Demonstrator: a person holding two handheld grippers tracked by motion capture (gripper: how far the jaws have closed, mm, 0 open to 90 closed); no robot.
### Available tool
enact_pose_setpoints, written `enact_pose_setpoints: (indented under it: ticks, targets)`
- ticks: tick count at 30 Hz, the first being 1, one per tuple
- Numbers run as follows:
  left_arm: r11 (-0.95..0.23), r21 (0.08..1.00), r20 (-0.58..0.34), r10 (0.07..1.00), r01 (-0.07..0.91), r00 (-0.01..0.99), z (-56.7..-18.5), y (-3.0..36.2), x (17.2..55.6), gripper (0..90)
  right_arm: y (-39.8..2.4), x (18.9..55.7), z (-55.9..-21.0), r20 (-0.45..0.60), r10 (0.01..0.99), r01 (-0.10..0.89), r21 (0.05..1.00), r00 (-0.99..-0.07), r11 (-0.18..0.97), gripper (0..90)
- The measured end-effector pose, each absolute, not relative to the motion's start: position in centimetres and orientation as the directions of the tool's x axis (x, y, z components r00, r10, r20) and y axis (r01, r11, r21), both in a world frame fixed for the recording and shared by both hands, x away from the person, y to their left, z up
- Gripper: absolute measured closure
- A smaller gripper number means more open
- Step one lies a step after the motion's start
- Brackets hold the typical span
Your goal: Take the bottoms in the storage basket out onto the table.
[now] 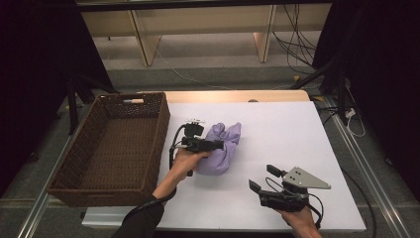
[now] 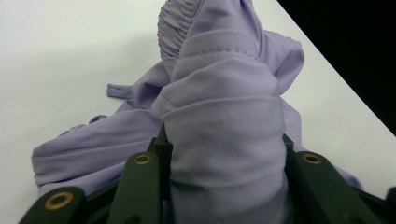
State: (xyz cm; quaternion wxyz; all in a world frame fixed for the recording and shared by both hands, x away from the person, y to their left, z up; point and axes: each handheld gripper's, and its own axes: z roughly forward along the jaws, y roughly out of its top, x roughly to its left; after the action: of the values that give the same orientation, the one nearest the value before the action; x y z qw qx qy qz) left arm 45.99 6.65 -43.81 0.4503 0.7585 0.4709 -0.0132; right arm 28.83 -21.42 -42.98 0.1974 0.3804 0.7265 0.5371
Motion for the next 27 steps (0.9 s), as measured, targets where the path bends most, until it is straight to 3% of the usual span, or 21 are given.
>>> enact_pose_setpoints:
  ticks: [13,27]
  targets:
    - [-0.164,0.670,-0.452,0.684,0.724,0.573,-43.83,5.85,45.63,53.4,-21.44,28.85,-42.99,0.125,0.764,0.342,0.930,-0.633,0.131,22.2]
    - [-0.145,0.700,-0.464,0.653,0.700,0.599,-43.17,5.82,45.33,38.8,-21.54,28.86,-42.95,0.131,0.762,0.342,0.931,-0.634,0.124,22.1]
